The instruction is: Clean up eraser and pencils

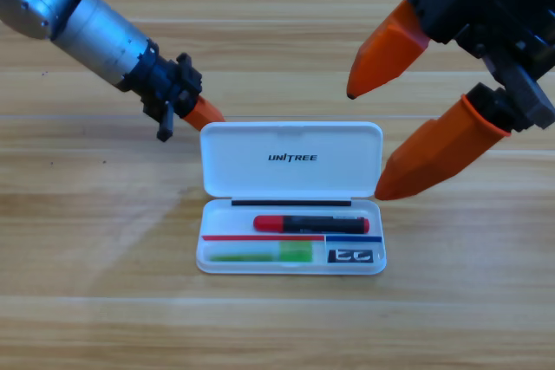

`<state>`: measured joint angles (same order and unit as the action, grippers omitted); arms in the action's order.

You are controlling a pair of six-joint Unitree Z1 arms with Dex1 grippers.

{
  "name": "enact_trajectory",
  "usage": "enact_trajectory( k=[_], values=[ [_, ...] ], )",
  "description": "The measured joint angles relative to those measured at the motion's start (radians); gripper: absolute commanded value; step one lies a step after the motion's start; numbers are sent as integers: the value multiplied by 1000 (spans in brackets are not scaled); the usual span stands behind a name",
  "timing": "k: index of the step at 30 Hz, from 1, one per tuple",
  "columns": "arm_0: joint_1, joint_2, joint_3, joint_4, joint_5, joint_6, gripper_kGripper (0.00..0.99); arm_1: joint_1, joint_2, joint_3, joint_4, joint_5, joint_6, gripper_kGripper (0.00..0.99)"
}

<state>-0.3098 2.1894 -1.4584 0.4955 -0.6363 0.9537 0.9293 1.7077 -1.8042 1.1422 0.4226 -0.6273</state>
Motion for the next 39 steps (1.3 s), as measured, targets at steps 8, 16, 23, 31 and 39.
enact_trajectory(
  k=[8,16,23,31,39],
  values=[
    [-13,6,0,0,-46,-1,0,0,0,0,0,0,3,914],
    [-16,6,11,2,-168,15,0,0,0,0,0,-2,3,914],
    [-16,5,62,2,-174,49,0,0,0,0,0,-10,3,914],
    [-16,-9,127,2,-189,66,0,0,0,0,0,-14,3,914],
    [-21,-100,204,2,-201,99,0,0,0,0,0,-21,3,916]
  ],
)
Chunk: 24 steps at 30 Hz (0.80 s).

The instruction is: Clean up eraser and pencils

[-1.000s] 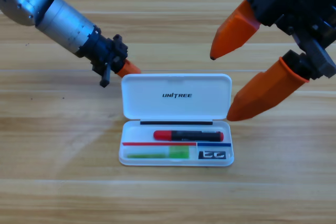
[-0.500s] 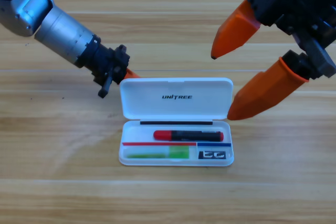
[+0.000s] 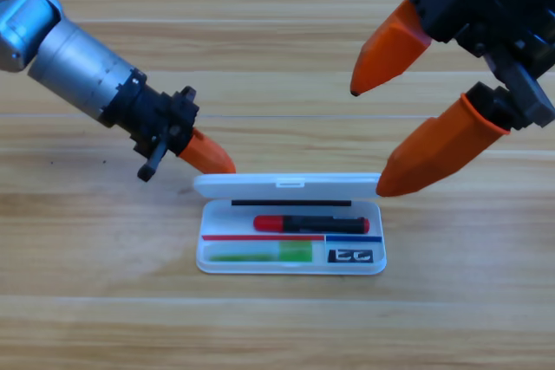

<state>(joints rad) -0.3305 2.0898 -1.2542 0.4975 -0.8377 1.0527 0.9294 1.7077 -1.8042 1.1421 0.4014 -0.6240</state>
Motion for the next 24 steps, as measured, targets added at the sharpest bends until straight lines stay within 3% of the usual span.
enact_trajectory(
  k=[24],
  values=[
    [-113,-15,91,-56,-9,33,0,19,0,1,-42,-15,2,916]
  ],
)
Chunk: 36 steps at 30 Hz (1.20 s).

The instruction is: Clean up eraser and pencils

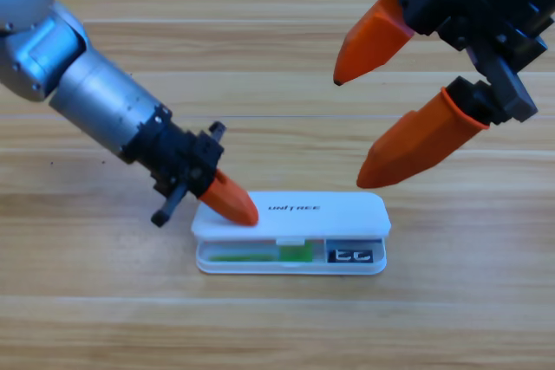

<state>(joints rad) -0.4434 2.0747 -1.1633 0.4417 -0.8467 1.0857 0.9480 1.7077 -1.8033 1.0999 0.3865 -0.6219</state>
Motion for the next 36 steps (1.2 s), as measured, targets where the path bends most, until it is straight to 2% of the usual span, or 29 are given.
enact_trajectory(
  k=[12,23,24,26,27,28,29,33,36],
  values=[
    [-10,30,104,-125,4,1,0,19,0,0,0,-6,5,916],
    [-11,28,130,-164,3,0,0,23,0,0,0,-8,7,916],
    [-11,24,122,-148,4,-5,124,24,0,0,0,-8,7,916],
    [-12,17,84,-59,8,-22,736,24,0,0,0,-8,7,916],
    [-13,10,51,10,10,-34,923,24,0,0,0,-8,7,916],
    [-14,-4,16,75,10,-47,980,25,0,0,-1,-8,7,916],
    [-14,-27,-20,136,10,-63,990,25,0,0,-1,-8,7,916],
    [-17,-209,-169,332,8,-114,990,26,0,0,-1,-8,8,916],
    [-17,-383,-210,437,1,-149,990,29,0,0,-1,-8,8,916]
  ],
)
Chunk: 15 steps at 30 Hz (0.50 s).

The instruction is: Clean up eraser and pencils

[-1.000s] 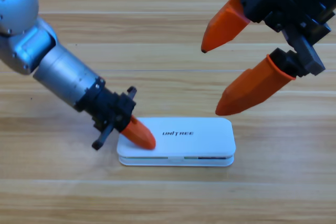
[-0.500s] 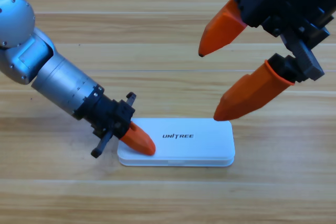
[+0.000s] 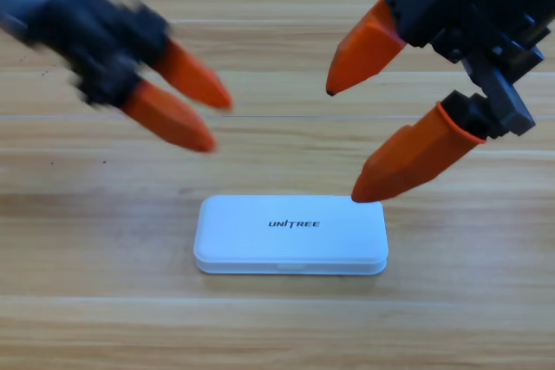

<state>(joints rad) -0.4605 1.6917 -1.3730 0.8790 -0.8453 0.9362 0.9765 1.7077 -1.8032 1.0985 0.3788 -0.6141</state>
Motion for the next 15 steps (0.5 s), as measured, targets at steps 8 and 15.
enact_trajectory(
  k=[8,15],
  values=[
    [-72,-313,117,60,-33,-30,990,7,0,0,0,-7,0,916],
    [-117,-339,143,60,-32,-31,990,7,0,0,0,-42,5,916]
  ],
)
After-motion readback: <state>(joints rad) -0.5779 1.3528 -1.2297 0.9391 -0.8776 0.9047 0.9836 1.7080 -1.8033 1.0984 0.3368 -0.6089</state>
